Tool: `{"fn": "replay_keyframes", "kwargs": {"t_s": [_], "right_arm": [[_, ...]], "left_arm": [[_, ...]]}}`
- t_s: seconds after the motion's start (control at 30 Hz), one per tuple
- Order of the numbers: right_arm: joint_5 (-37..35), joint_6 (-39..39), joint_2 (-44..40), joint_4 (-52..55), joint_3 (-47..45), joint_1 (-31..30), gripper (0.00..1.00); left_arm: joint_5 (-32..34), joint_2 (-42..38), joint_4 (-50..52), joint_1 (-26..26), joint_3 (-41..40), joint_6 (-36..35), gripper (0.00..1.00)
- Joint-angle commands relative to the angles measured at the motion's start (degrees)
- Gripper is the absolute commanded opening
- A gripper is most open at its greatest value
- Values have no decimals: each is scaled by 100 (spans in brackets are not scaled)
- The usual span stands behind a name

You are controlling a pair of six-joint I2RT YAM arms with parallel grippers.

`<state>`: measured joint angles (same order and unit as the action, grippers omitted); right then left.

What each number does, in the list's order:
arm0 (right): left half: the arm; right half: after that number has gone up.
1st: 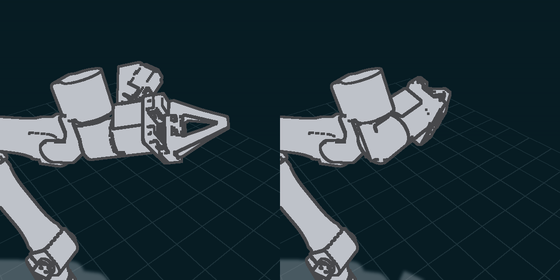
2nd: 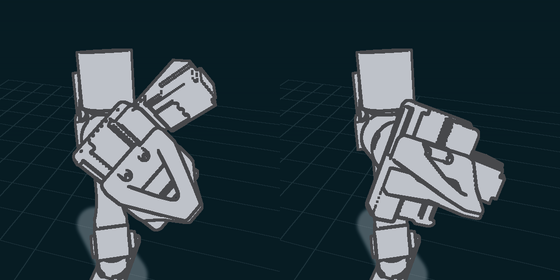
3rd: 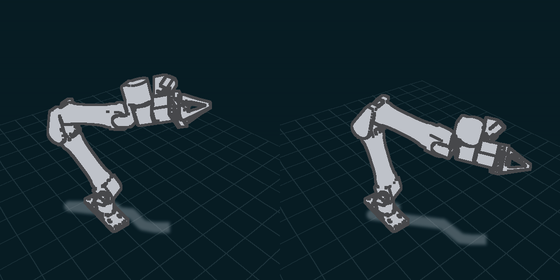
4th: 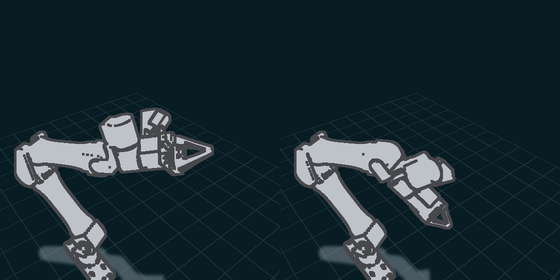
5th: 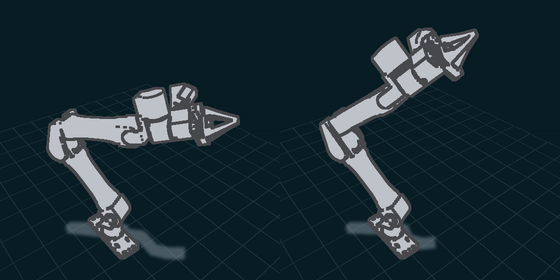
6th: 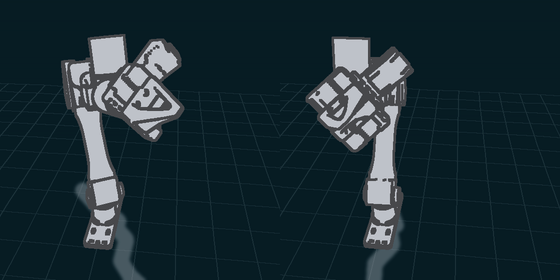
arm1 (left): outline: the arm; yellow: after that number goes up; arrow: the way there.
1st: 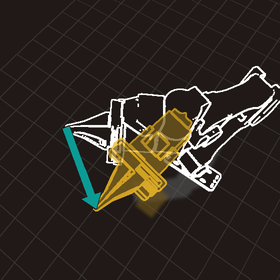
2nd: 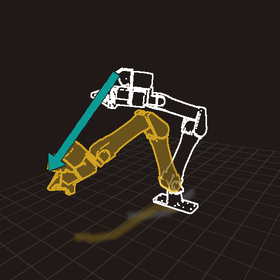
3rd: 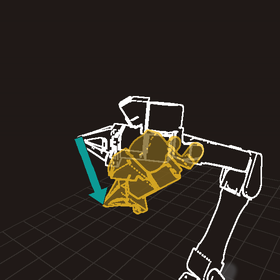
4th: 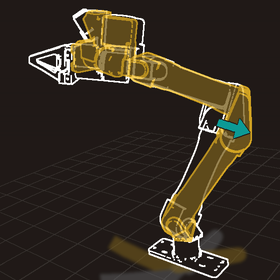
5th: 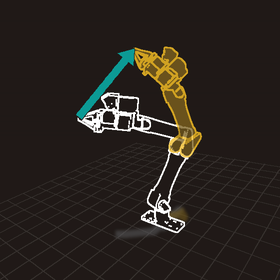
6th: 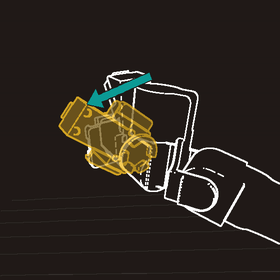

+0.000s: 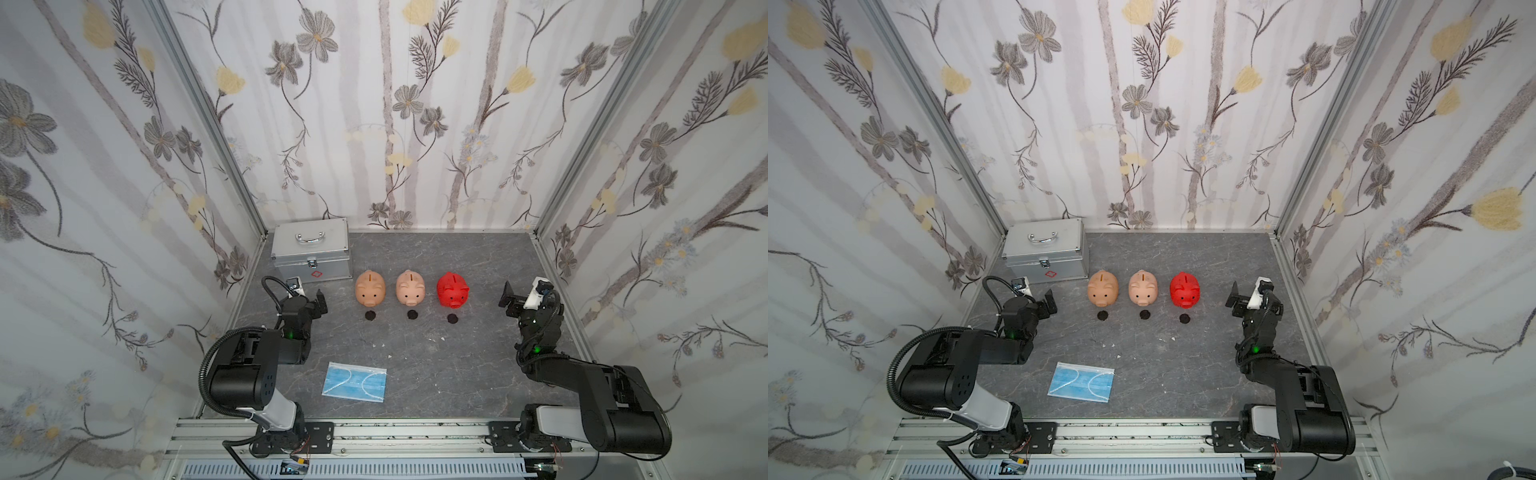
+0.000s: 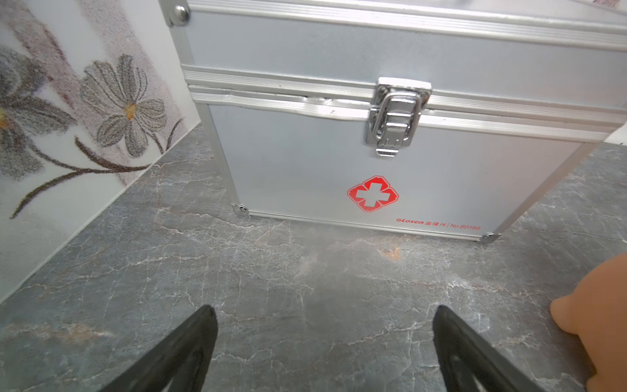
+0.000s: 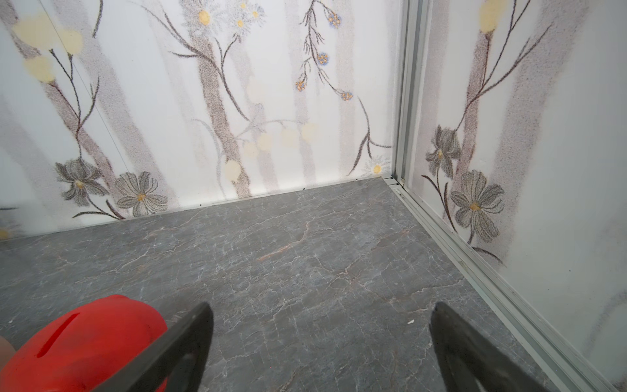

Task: Open piggy banks
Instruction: Reset both arms

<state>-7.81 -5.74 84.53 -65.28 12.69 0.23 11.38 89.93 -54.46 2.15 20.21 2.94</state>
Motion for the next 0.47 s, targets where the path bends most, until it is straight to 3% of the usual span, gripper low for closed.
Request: {"fn": "replay_keyframes", "kwargs": {"t_s": [0.0,0.43], "right_arm": [[-91,122,13,-290,6,-6,100],[-72,122,11,-271,17,3,100]], "left_arm": [[288,9,-282,4,-25,-53,100],[276,21,-118,27,62,-79,100]]}}
